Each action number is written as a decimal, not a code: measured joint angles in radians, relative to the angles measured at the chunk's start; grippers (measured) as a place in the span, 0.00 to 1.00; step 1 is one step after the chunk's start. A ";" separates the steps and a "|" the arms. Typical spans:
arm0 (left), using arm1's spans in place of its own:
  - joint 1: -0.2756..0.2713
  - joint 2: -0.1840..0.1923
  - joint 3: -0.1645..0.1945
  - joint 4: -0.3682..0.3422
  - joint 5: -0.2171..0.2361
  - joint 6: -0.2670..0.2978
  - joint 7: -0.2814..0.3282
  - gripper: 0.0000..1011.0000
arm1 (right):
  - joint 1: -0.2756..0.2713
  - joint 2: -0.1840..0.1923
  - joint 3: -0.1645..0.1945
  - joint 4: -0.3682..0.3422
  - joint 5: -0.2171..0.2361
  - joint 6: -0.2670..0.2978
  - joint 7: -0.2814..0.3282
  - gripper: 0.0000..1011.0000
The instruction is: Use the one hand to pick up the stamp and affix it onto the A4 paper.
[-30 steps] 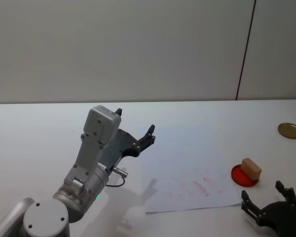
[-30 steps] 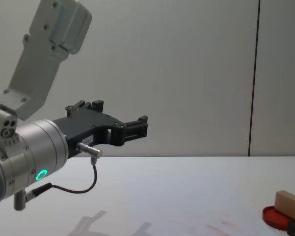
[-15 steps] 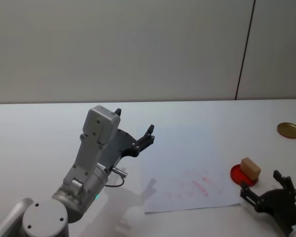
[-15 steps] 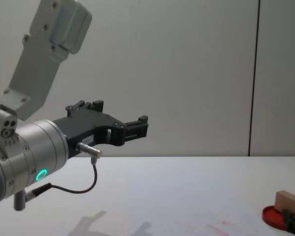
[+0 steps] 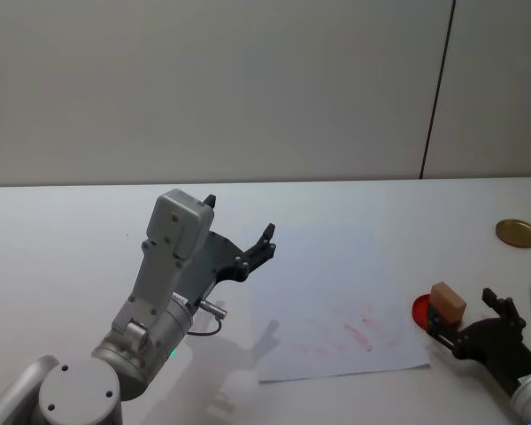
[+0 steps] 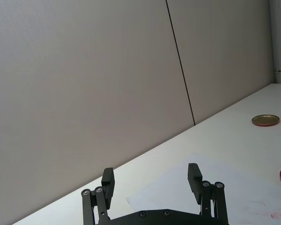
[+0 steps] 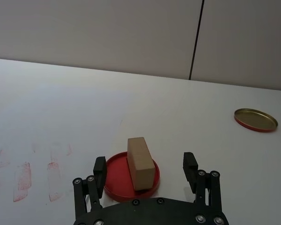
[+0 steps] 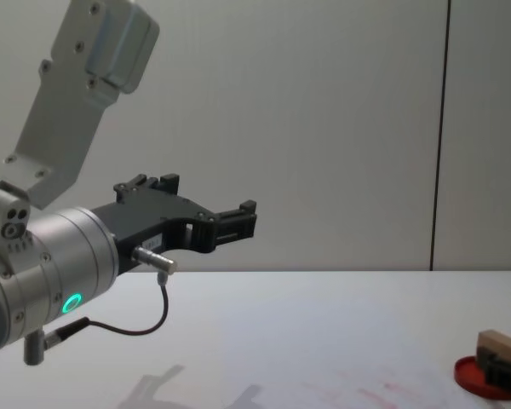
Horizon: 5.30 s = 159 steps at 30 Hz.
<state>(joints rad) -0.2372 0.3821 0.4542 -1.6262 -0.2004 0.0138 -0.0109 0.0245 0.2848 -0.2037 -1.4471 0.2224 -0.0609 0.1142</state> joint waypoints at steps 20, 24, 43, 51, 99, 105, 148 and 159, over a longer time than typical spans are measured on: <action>0.000 0.000 0.000 0.000 0.000 0.000 0.000 0.98 | 0.089 -0.018 0.000 0.077 -0.018 0.070 0.110 0.88; 0.000 0.000 0.000 0.000 0.000 0.000 0.000 0.98 | 0.095 -0.020 0.000 0.084 -0.020 0.075 0.114 0.76; 0.000 0.000 0.000 0.000 0.000 0.000 0.000 0.98 | 0.086 -0.018 -0.003 0.068 -0.038 0.069 0.114 0.22; 0.000 0.000 0.000 0.000 0.000 0.000 0.000 0.98 | 0.078 -0.015 -0.007 0.016 -0.066 0.041 0.110 0.22; 0.000 0.000 0.000 0.000 0.000 0.000 0.000 0.98 | 0.058 -0.122 -0.120 -0.009 -0.063 0.060 0.158 0.22; 0.000 0.000 0.000 0.000 0.000 0.000 0.000 0.98 | 0.057 -0.134 -0.133 0.017 -0.071 0.057 0.156 0.22; 0.000 0.000 0.000 0.000 0.000 0.000 0.000 0.98 | 0.069 -0.136 -0.139 0.016 -0.119 0.134 0.173 0.22; 0.000 0.000 0.000 0.000 0.000 0.000 0.000 0.98 | 0.042 -0.115 -0.123 -0.082 -0.066 0.073 0.144 0.22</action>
<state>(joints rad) -0.2371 0.3821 0.4542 -1.6262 -0.2004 0.0139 -0.0110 0.0668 0.1693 -0.3265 -1.5289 0.1560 0.0125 0.2580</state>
